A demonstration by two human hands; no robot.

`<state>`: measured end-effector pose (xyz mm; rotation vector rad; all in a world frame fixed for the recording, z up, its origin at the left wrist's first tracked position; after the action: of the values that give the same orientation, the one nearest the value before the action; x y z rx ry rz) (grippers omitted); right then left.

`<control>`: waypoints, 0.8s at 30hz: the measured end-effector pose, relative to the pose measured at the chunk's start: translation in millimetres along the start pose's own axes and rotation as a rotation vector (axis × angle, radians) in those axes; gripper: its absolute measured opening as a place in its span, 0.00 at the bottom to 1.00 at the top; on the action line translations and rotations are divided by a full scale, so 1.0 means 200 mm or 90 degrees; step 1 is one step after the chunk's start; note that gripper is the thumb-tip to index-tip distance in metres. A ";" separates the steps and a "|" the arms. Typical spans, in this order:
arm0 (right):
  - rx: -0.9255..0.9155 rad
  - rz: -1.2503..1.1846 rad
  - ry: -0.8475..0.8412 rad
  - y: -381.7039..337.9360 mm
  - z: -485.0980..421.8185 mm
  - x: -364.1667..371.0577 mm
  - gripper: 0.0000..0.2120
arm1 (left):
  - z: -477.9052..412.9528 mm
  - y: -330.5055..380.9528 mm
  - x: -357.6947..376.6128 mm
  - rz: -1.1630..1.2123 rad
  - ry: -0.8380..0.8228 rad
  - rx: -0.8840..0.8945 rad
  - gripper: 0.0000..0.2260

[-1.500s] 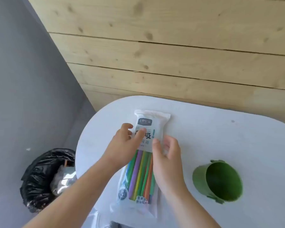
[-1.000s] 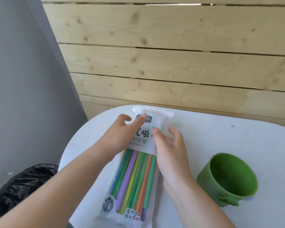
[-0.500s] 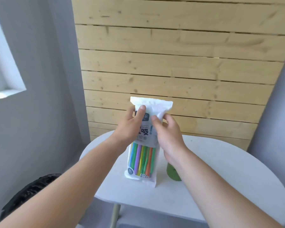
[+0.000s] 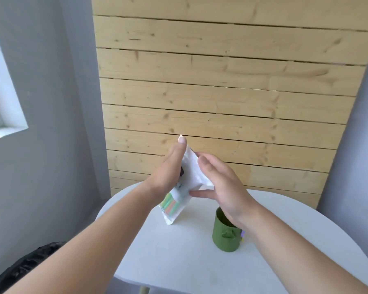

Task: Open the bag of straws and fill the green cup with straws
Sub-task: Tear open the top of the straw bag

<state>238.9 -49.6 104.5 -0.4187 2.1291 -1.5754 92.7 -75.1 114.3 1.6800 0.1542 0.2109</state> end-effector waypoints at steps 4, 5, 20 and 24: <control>0.063 -0.042 0.047 0.03 -0.02 -0.05 0.13 | -0.01 -0.08 0.02 0.025 -0.029 0.003 0.15; 0.062 -0.043 0.049 0.03 -0.02 -0.06 0.12 | 0.00 -0.09 0.03 0.035 -0.032 0.010 0.12; -0.059 0.108 0.025 0.03 0.00 -0.11 0.10 | 0.00 -0.08 0.03 0.065 0.010 0.091 0.14; -0.060 0.033 -0.011 0.06 0.00 -0.10 0.11 | 0.01 -0.07 0.01 0.071 -0.019 0.090 0.20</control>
<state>256.5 -35.8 96.4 -0.4022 2.1902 -1.4415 95.5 -74.3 101.4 1.8328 0.0534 0.2644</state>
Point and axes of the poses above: each hand's wrist, its own z-axis away from the middle knuckle, its own x-axis out of the palm, y = z × x, the point moved 1 cm from there along -z, towards the middle knuckle, and after that the axes turned 9 degrees about z, right-handed, at the moved point
